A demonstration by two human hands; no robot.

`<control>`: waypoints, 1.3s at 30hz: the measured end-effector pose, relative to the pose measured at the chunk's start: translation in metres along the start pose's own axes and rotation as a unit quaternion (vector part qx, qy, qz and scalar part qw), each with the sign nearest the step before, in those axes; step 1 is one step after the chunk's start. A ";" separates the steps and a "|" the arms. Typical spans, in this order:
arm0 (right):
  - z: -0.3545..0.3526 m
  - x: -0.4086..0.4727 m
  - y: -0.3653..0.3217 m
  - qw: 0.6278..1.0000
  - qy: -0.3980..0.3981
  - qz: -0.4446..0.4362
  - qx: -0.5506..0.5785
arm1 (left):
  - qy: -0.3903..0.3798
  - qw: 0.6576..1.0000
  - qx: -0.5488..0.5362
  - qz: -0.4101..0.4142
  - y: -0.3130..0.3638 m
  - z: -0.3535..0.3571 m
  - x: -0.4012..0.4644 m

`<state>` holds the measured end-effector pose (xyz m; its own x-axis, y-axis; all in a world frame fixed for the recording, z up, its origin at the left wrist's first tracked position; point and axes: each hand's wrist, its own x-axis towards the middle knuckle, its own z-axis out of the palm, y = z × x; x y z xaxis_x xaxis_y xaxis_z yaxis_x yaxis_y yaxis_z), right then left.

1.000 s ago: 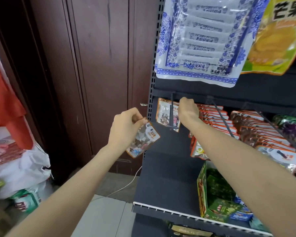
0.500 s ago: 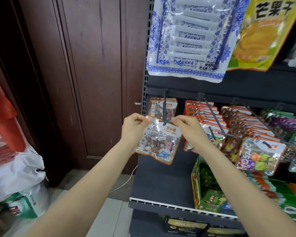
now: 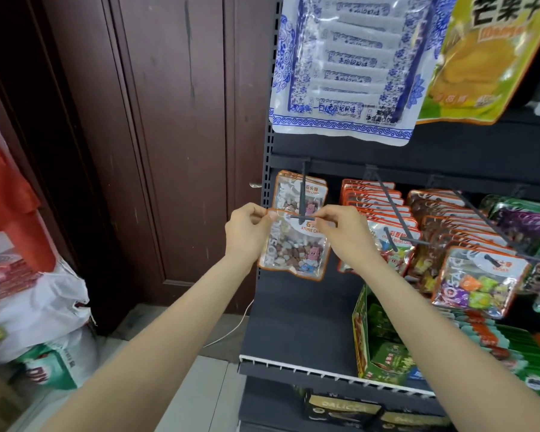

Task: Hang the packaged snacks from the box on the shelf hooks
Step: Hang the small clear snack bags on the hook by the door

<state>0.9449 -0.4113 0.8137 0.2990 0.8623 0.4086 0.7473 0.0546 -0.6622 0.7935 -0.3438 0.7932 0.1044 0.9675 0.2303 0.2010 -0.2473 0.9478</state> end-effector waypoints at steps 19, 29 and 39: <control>0.031 0.096 0.012 0.969 0.032 0.008 -0.243 | -0.121 0.977 0.172 0.022 0.019 0.045 0.078; 0.005 -0.013 -0.001 0.989 0.049 -0.046 -0.131 | -0.060 0.973 0.192 0.116 0.001 0.023 -0.008; -0.039 -0.200 0.090 0.979 0.000 0.152 -0.139 | -0.245 0.964 0.106 0.015 -0.039 0.105 -0.184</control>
<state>0.9755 -0.5980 0.6965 0.5329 0.8173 0.2192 0.7559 -0.3433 -0.5574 0.8688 -0.5173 0.6903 0.5500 0.8317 0.0763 0.3800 -0.3305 0.8639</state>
